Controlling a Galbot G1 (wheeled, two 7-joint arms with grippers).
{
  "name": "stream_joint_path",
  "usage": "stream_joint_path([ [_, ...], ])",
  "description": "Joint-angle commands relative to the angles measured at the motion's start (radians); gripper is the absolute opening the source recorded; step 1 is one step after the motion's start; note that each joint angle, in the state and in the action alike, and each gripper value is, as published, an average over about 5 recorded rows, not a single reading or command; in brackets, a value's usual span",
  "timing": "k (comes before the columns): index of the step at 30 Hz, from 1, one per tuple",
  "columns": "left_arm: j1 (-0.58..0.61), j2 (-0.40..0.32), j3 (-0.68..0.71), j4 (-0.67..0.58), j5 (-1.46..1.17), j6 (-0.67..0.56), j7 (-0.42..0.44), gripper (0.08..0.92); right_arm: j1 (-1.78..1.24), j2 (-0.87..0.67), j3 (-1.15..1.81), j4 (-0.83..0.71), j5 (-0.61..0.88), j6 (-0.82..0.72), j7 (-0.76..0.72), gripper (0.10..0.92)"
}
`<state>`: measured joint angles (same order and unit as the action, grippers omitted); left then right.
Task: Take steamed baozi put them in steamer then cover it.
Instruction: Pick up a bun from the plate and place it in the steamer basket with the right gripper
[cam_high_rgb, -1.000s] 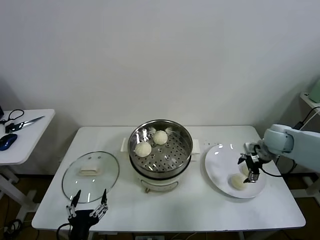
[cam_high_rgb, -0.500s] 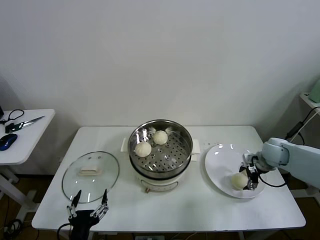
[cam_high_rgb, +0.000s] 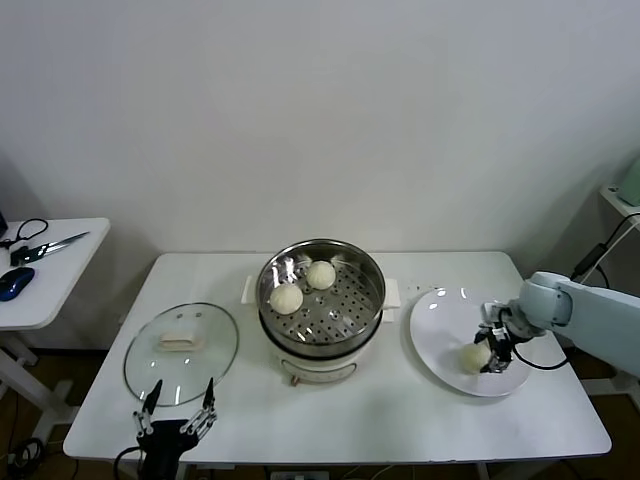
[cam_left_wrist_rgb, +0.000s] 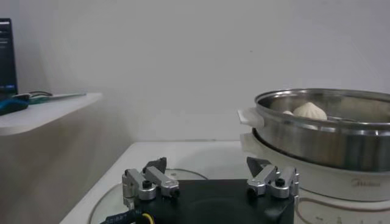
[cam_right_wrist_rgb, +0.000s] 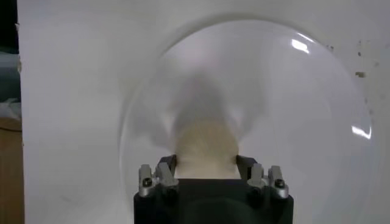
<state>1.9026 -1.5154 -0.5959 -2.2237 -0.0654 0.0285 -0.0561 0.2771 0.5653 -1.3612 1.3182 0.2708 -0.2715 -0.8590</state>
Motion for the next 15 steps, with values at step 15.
stream_joint_path([
  [15, 0.001, -0.003, -0.002, -0.001, 0.02, 0.002, 0.001, 0.823, 0.905, 0.4, -0.244, 0.101, -0.034, 0.849, -0.251, 0.653],
])
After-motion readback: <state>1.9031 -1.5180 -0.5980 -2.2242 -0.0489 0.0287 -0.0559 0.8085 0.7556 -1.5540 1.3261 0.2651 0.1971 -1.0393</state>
